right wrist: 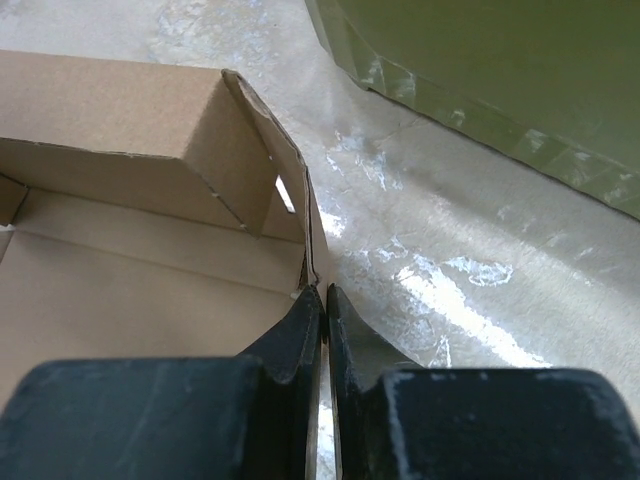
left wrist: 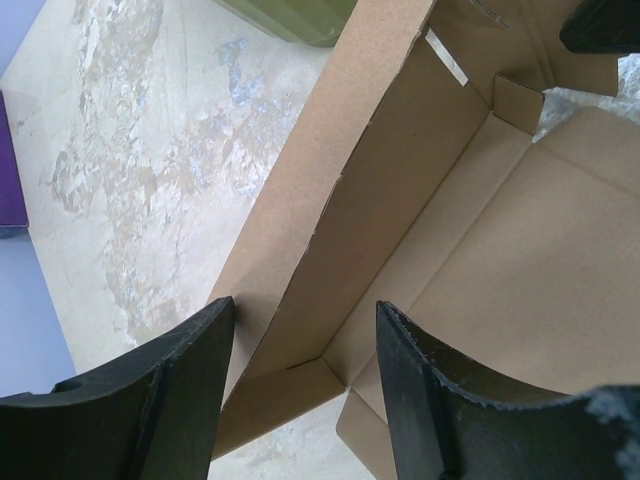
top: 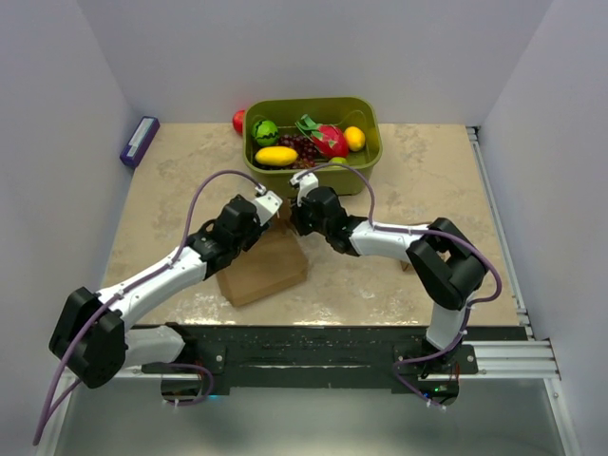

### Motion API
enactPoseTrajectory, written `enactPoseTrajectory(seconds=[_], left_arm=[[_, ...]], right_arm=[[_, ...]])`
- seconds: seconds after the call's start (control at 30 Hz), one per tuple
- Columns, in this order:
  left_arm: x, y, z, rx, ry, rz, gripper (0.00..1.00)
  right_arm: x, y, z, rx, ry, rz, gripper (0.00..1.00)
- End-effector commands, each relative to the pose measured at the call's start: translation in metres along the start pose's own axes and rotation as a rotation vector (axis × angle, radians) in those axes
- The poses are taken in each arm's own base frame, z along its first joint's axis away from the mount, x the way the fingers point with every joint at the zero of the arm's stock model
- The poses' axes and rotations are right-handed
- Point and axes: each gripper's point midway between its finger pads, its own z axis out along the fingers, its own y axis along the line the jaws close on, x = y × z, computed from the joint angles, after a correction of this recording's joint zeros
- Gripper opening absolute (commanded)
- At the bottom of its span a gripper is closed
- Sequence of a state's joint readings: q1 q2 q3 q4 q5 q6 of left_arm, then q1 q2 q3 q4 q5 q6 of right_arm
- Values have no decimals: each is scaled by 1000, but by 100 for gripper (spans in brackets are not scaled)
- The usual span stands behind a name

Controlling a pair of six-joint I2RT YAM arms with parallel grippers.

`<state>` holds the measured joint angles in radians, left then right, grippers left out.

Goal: Fold the paper box

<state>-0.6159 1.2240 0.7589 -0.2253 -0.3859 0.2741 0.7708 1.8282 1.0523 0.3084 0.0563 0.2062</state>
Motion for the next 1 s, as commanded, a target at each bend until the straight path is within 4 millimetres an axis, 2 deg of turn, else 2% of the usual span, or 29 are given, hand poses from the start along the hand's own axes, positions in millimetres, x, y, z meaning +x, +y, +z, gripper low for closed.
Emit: enactPoseTrajectory(seconds=[0.0,0.2,0.33,0.43,0.6,0.73,0.87,0.97], left_arm=[[24,-36,4,161,77,16,61],[25,-38,4,171,78,17,60],[24,-38,4,172,76,15,60],[24,-39,4,177,76,16,59],[26,-41,5,183,80,21,56],[25,-45,4,202,75,27,54],[27,-48,4,206,78,44,52],[30,-47,4,188,85,56,49]], right_arm=[[-26,18,3,-40,-35,33,7],[-28,35,4,-40,-15,31,6],[-25,39,3,-32,-5,37,6],[-16,38,3,-21,8,44,6],[11,34,7,-6,43,63,6],[20,31,10,10,62,72,7],[20,30,6,20,70,73,8],[11,31,-4,16,65,84,13]])
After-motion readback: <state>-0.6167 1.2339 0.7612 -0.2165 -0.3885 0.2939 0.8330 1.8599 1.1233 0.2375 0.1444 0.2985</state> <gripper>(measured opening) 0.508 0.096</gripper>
